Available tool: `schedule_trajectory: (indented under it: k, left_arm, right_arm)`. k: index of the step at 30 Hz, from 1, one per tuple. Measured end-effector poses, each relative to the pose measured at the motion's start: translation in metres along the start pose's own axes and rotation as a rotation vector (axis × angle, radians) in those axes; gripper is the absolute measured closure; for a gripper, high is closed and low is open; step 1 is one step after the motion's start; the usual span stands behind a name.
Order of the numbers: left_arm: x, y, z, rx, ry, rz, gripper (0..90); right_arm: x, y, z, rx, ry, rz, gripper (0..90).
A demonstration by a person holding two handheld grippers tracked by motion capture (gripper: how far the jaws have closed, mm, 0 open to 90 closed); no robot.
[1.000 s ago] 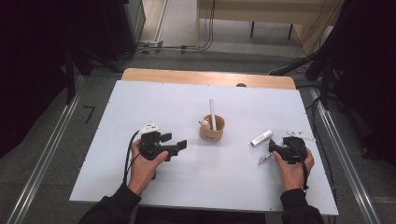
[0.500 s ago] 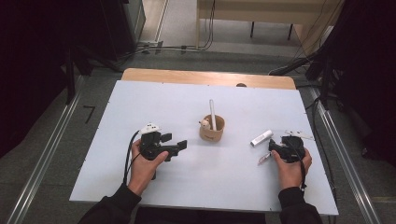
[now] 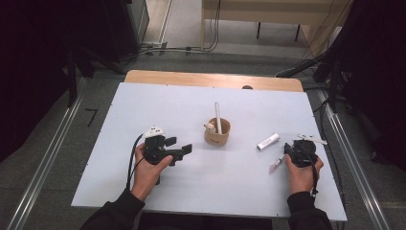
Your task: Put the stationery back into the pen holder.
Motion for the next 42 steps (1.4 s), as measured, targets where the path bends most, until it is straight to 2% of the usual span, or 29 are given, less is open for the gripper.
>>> schedule_trajectory:
  k: [10, 17, 28, 42]
  left_arm:
    - [0.001, 0.0, 0.0, -0.002, 0.002, -0.005, 20.2]
    - [0.003, 0.0, 0.0, -0.001, 0.001, -0.008, 20.2]
    - [0.004, 0.0, 0.0, 0.001, 0.001, -0.011, 20.2]
    - [0.005, 0.001, -0.001, -0.005, 0.006, -0.015, 20.2]
  right_arm:
    - [-0.001, 0.0, 0.0, -0.003, -0.003, 0.045, 78.2]
    - [-0.006, -0.001, 0.0, -0.013, -0.021, 0.096, 78.7]
    - [-0.008, -0.014, 0.008, 0.035, -0.02, 0.122, 78.8]
    - [-0.01, -0.026, 0.013, 0.059, -0.013, 0.166, 79.0]
Point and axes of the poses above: each handheld gripper's, and its own axes: y roughly forward along the jaws, z roughly out of its top, x roughly to its right, the point moved 9 cm from there along y, roughly forward along the jaws, and after that the axes turned 7 degrees about y, right-handed, at the moved point
